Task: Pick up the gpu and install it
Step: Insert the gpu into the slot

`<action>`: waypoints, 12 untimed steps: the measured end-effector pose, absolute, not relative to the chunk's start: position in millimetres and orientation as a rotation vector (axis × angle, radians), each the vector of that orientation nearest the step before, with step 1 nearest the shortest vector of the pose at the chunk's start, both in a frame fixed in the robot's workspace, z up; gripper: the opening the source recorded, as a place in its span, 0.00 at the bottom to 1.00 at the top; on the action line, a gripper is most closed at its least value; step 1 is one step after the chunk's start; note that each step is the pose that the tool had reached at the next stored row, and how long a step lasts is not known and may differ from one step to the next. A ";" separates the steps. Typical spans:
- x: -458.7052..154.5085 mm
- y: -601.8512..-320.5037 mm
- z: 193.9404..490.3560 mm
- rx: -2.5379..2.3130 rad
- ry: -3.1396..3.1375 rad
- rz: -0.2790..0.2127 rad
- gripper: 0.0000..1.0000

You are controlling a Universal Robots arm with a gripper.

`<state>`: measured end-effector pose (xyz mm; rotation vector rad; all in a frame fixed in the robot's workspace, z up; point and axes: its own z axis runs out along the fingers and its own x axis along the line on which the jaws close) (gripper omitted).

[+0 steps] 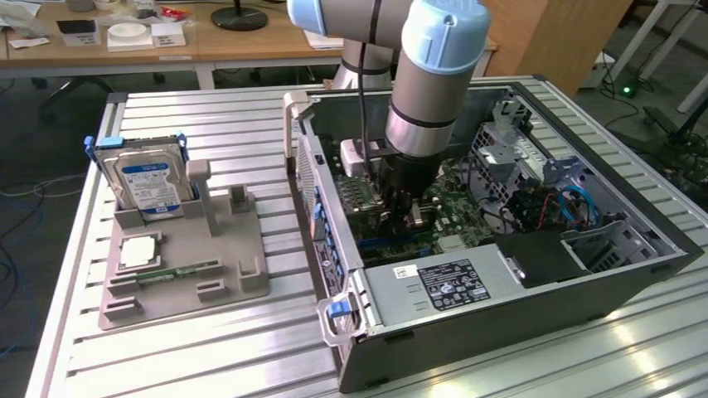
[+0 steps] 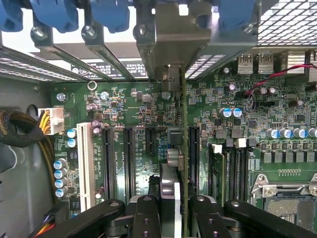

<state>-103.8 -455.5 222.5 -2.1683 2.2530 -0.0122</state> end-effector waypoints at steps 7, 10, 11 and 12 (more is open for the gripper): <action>-103.9 -455.6 220.8 -2.169 2.253 -0.013 0.28; -103.8 -455.5 219.7 -2.169 2.253 -0.012 0.28; -103.8 -455.5 219.6 -2.169 2.253 -0.012 0.28; -103.8 -455.5 219.5 -2.169 2.253 -0.012 0.28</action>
